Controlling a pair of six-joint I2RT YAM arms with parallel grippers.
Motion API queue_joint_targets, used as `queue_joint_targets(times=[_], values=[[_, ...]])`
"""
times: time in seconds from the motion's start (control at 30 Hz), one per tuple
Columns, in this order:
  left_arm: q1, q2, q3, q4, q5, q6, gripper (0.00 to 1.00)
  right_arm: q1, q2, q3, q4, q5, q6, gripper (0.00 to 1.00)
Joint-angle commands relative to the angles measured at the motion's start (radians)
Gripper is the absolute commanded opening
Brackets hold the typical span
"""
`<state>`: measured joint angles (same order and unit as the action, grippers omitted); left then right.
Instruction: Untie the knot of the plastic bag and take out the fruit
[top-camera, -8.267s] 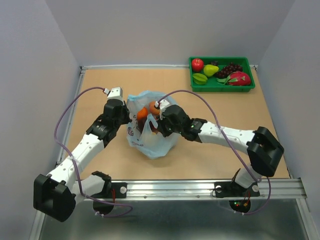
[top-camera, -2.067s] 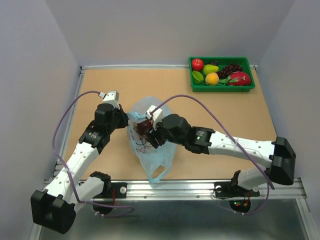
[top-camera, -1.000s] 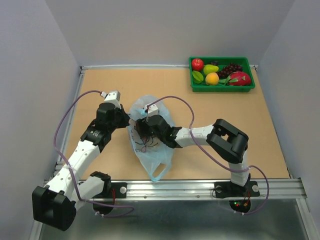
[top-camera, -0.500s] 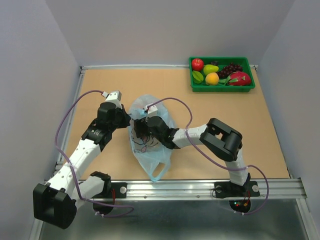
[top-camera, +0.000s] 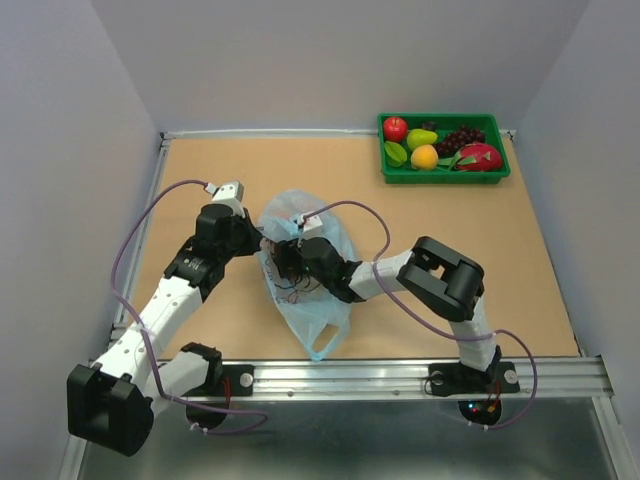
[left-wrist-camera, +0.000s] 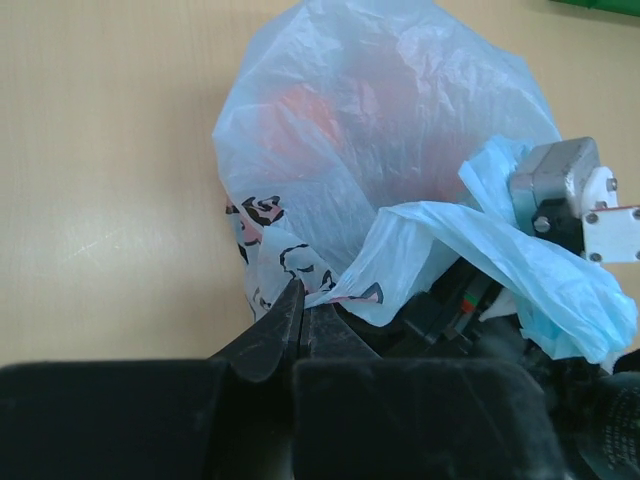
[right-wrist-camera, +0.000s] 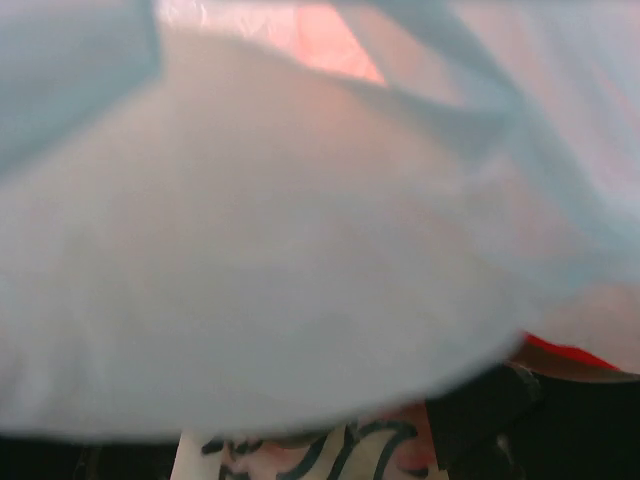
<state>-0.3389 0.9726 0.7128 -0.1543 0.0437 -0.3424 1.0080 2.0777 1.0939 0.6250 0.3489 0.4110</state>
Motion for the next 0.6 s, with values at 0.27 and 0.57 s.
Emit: queue_joint_targets(times=[0.27, 0.57], values=[[0.02, -0.041, 0.008, 0.015, -0.099, -0.012, 0.04, -0.003, -0.344, -0.296, 0.022, -0.252, -0.096, 0.25], [0.029, -0.037, 0.007, 0.018, -0.087, -0.015, 0.04, -0.003, -0.616, -0.361, -0.149, -0.374, -0.164, 0.24]])
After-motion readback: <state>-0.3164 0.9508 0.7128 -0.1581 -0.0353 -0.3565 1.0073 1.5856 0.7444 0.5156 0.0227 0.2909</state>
